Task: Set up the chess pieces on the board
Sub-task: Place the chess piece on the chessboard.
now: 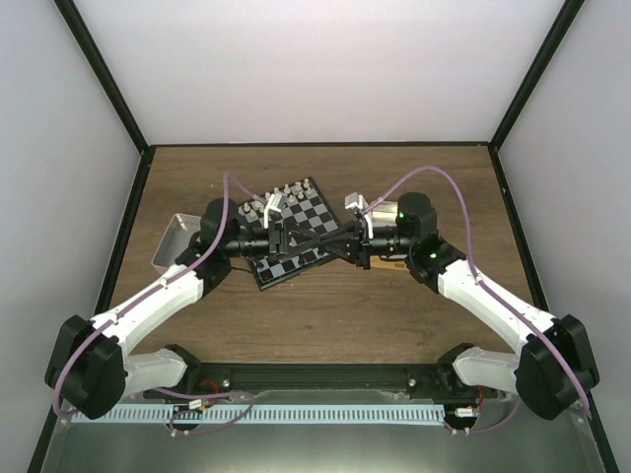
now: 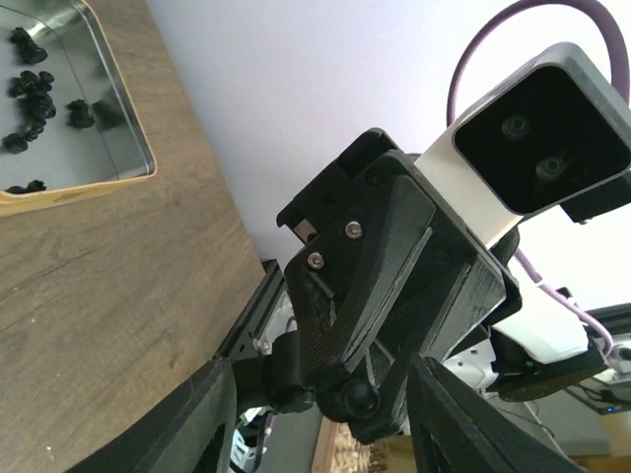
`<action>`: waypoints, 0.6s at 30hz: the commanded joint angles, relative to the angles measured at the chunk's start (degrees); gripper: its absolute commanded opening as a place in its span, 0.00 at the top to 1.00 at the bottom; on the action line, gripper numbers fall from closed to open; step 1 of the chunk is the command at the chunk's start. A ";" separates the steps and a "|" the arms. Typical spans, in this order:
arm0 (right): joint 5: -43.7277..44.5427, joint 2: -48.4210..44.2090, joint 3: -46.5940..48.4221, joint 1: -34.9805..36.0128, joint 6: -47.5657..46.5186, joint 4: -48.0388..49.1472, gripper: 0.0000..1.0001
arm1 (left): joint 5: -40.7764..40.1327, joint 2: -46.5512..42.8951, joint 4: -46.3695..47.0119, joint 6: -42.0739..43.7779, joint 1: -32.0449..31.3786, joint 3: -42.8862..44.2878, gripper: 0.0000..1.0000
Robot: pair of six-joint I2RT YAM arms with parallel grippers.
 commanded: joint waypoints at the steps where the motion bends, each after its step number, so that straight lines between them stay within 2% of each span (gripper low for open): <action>1: 0.25 -0.12 2.07 0.52 -1.36 -1.17 0.89 | 1.17 0.92 3.54 -0.75 -0.59 1.15 0.52; 3: 0.07 0.00 2.05 0.54 -1.42 -1.29 0.89 | 1.17 1.48 3.90 -0.91 -0.70 1.17 0.57; 6: 0.63 0.37 2.13 0.55 -1.41 -1.54 0.89 | 1.34 1.95 4.58 -1.22 -0.94 1.33 0.72; 12: 2.68 0.43 2.38 0.55 -1.28 -2.09 0.88 | 1.43 1.65 4.56 -1.23 -1.06 1.17 0.92; 16: 5.58 0.22 2.08 0.54 -0.26 -2.18 0.75 | 0.69 1.12 4.57 -0.57 -1.02 0.61 0.96; 18: 7.22 -0.07 1.76 0.55 0.42 -2.27 0.64 | 0.18 1.26 3.80 0.18 -0.87 0.49 0.96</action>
